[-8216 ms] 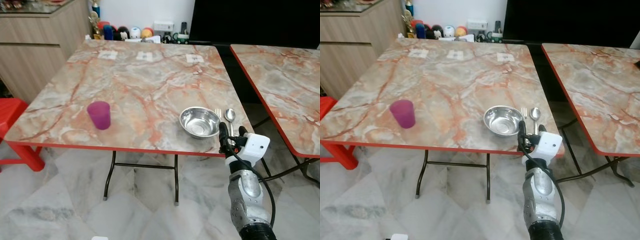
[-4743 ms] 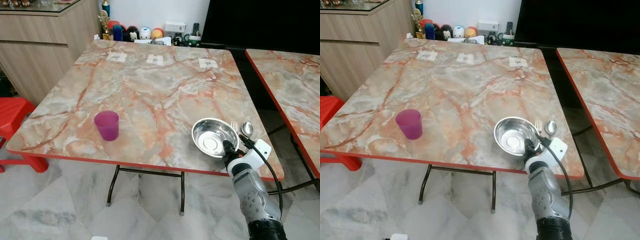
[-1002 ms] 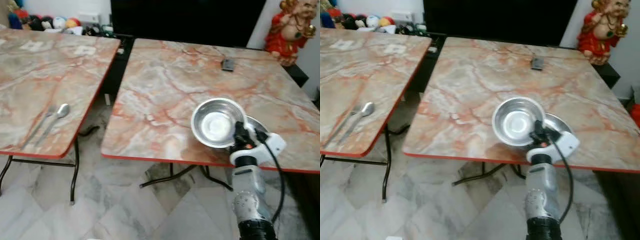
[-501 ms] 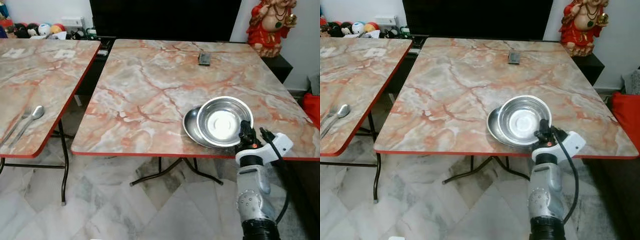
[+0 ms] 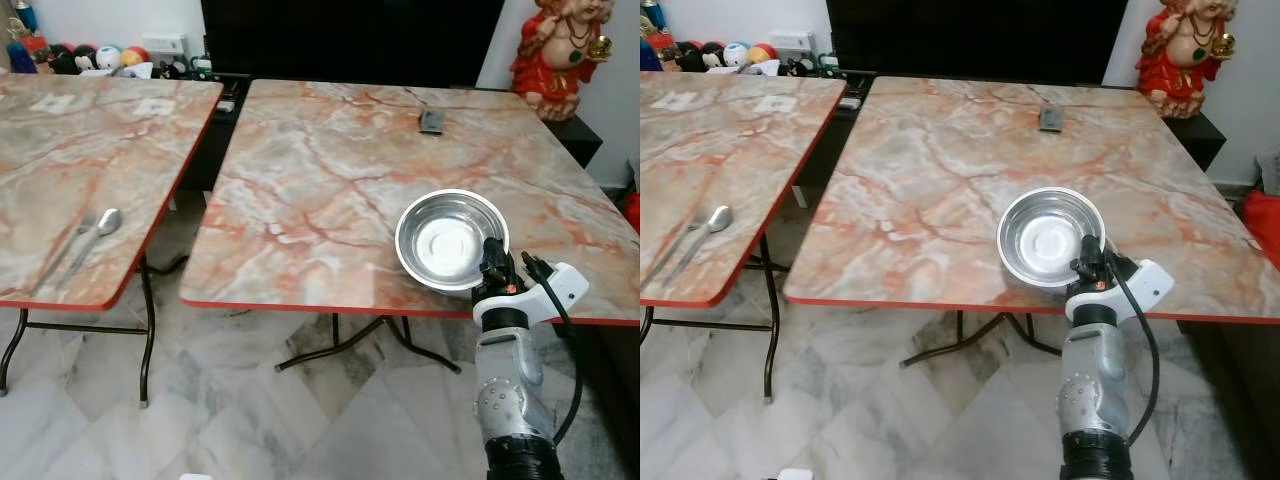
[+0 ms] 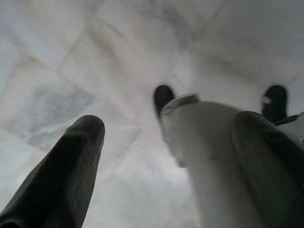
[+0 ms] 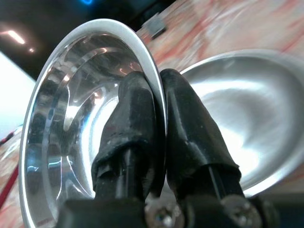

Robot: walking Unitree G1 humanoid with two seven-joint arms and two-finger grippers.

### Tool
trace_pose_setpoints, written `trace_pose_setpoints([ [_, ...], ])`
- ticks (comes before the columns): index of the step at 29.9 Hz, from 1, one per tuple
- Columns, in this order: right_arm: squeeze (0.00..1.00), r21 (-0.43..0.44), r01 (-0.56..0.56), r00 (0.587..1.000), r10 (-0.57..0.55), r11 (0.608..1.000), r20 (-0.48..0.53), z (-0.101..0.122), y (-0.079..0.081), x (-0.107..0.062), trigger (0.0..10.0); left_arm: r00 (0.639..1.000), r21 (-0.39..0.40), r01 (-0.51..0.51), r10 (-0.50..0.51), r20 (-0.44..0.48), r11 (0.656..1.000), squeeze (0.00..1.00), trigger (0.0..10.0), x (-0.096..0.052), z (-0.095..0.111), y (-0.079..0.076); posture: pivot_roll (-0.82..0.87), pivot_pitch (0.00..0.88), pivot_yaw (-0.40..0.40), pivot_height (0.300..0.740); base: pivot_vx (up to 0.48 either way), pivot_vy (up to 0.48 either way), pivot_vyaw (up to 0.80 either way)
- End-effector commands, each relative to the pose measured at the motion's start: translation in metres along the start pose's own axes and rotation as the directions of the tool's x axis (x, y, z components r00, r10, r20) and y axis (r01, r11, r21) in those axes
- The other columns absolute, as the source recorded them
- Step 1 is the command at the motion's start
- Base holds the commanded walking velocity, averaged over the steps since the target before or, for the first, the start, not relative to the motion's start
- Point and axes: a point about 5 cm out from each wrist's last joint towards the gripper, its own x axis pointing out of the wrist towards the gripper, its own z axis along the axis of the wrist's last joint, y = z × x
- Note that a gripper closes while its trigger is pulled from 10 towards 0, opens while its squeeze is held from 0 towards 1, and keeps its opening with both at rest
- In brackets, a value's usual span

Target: Setting the table

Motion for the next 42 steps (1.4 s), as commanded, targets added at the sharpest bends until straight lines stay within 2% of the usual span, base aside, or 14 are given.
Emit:
trace_pose_setpoints([
  [1,0.0,-0.01,0.012,0.999,-0.012,1.0,0.033,0.008,-0.003,0.002,10.0,0.999,0.0,0.007,-0.007,-0.053,1.0,0.0,10.0,-0.003,-0.016,-0.002,0.02,0.132,-0.05,0.74,0.0,0.0,0.0],
  [12,0.0,-0.016,0.047,0.997,-0.046,0.999,0.059,0.014,-0.007,0.007,10.0,0.999,-0.018,0.02,-0.021,-0.044,1.0,0.0,10.0,-0.002,-0.013,-0.008,0.02,0.131,-0.049,0.74,0.0,0.0,0.0],
  [24,0.0,-0.014,0.045,0.997,-0.044,0.999,0.064,0.014,-0.006,0.008,10.0,0.999,-0.017,0.019,-0.02,-0.045,1.0,0.0,10.0,-0.002,-0.013,-0.007,0.02,0.131,-0.05,0.74,0.348,0.0,0.0],
  [30,0.0,-0.016,0.042,0.997,-0.041,0.999,0.068,0.015,-0.006,0.007,10.0,0.999,-0.011,0.02,-0.02,-0.037,1.0,0.0,10.0,-0.002,-0.012,-0.007,0.02,0.132,-0.051,0.74,0.0,0.0,0.0],
  [36,0.0,-0.024,0.048,0.995,-0.046,0.999,0.086,0.019,-0.007,0.007,10.0,0.999,-0.01,0.021,-0.021,-0.034,1.0,0.0,10.0,-0.002,-0.011,-0.007,0.02,0.133,-0.051,0.74,0.0,0.0,0.0],
  [42,0.0,-0.018,0.056,0.987,-0.053,0.998,0.149,0.034,0.001,0.011,10.0,0.999,-0.007,0.023,-0.023,-0.033,1.0,0.0,10.0,-0.001,-0.011,-0.008,0.02,0.135,-0.049,0.74,0.0,0.0,0.0],
])
